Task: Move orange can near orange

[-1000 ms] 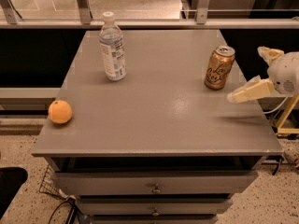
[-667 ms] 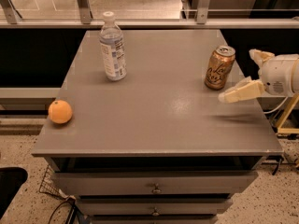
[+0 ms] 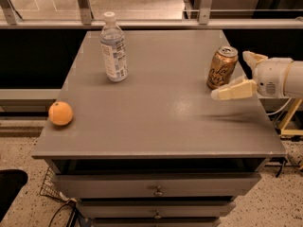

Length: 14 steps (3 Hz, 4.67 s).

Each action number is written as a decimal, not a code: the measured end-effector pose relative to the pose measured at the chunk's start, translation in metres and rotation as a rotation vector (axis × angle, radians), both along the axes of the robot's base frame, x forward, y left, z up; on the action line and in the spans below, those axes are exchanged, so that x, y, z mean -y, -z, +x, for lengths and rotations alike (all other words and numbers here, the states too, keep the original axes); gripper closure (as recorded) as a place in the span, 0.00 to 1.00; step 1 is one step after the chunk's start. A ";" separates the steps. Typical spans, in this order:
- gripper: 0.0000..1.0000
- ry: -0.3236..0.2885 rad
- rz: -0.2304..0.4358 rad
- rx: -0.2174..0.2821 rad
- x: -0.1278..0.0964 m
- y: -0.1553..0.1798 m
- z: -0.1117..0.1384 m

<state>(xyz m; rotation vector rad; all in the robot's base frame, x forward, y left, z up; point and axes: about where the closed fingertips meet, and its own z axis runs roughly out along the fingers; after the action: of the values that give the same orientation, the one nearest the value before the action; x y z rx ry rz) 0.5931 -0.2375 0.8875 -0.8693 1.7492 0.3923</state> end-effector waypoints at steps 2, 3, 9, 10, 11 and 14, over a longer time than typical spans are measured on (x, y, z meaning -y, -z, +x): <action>0.00 -0.043 0.114 0.069 -0.003 -0.004 0.020; 0.19 -0.055 0.126 0.098 -0.001 0.000 0.035; 1.00 -0.149 0.146 0.008 -0.077 -0.032 -0.009; 1.00 -0.168 0.229 -0.057 -0.113 -0.017 -0.051; 1.00 -0.242 0.310 -0.154 -0.164 0.002 -0.095; 1.00 -0.558 0.328 -0.205 -0.300 -0.005 -0.151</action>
Offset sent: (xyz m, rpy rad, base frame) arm 0.0355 -0.0065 0.0078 0.1730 -0.1247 0.0639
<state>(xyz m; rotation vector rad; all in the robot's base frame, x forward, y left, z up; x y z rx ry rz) 0.4419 0.0625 0.8924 -1.0939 1.5389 1.1362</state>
